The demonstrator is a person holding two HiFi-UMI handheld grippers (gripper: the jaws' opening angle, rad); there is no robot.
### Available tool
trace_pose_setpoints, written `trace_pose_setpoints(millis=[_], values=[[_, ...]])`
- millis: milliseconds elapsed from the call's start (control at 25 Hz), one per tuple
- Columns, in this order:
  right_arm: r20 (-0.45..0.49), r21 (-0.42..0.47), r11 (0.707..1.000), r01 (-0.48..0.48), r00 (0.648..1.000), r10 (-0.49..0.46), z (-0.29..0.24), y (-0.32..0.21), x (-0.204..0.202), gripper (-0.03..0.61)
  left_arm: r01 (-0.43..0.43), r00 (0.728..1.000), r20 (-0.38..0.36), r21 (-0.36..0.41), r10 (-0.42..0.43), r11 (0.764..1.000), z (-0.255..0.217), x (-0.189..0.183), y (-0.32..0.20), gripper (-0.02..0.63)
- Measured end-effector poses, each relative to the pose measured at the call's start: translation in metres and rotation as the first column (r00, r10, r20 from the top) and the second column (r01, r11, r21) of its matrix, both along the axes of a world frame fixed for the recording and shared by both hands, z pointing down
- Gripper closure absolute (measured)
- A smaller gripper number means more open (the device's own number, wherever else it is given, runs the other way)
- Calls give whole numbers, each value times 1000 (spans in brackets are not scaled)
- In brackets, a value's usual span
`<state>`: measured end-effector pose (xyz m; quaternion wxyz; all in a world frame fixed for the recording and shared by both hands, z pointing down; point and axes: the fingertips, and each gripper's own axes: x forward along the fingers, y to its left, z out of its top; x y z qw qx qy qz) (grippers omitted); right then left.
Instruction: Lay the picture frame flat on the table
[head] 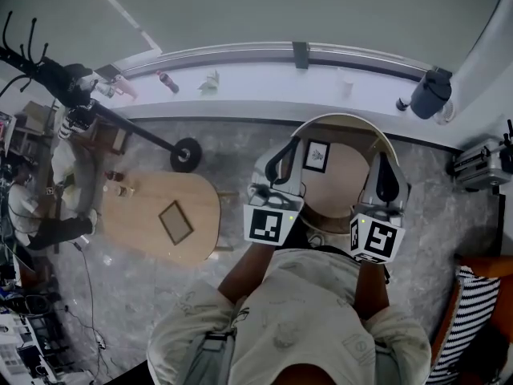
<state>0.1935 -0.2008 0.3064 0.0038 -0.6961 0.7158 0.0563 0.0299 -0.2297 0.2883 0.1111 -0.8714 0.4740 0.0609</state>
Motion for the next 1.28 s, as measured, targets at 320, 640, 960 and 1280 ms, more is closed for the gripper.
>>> trace_pose_setpoints(millis=[320, 640, 960, 1280], values=[[1, -16, 1000, 0, 1000, 0, 4, -6, -3, 577, 7, 1000, -6, -3, -7, 1000, 0, -2, -4, 611], [0, -20, 1000, 6, 1000, -6, 7, -9, -4, 577, 14, 1000, 5, -3, -14, 1000, 3, -4, -4, 611], [5, -23, 1000, 10, 1000, -10, 10, -12, -3, 577, 23, 1000, 7, -11, -23, 1000, 4, -5, -6, 611], [7, -26, 1000, 10, 1000, -10, 16, -17, -6, 577, 39, 999, -3, -23, -39, 999, 10, -12, -14, 611]])
